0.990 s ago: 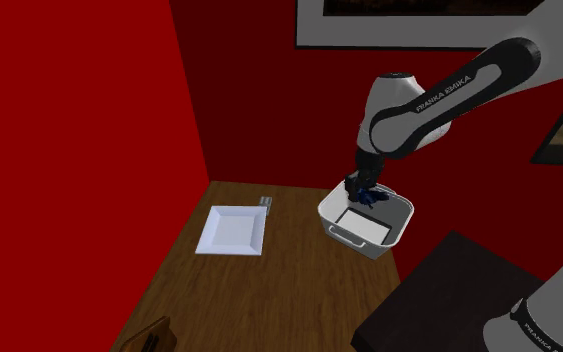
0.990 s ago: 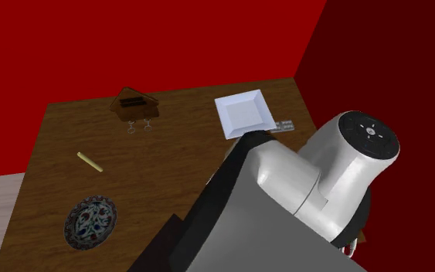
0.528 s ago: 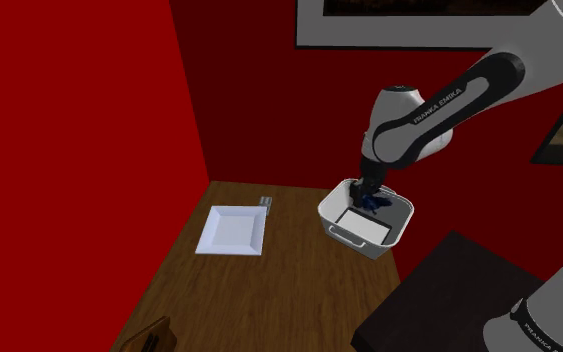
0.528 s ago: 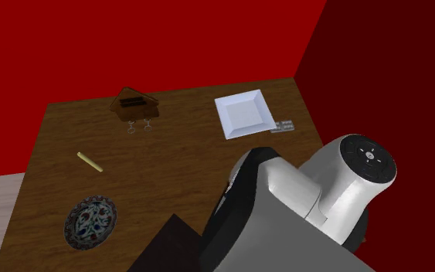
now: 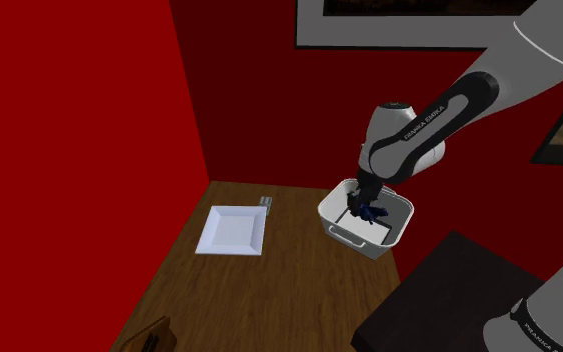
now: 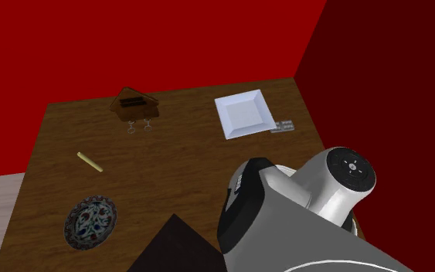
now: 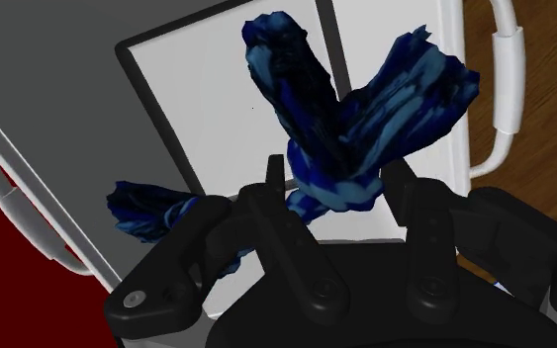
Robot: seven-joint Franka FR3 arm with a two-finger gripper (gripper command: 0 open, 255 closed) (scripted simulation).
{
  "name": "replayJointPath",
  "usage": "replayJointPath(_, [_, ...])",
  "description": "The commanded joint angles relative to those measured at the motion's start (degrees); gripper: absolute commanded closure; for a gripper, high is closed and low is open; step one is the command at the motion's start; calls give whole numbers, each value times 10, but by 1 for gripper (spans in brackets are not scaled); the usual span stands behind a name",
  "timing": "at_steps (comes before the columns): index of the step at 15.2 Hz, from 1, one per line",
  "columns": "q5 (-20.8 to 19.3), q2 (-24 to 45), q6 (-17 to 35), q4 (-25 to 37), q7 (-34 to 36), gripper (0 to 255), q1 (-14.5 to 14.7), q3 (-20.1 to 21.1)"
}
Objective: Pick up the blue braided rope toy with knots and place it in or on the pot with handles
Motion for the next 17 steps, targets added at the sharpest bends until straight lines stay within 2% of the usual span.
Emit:
replayJointPath(1, [-1, 7, 10, -2, 1, 255, 0, 0])
replayJointPath(7, [-1, 7, 10, -2, 1, 255, 0, 0])
replayJointPath(8, [-1, 7, 10, -2, 1, 0, 0, 0])
replayJointPath(13, [-1, 7, 10, -2, 1, 0, 0, 0])
replayJointPath(17, [12, -72, -73, 2, -9, 0, -1, 0])
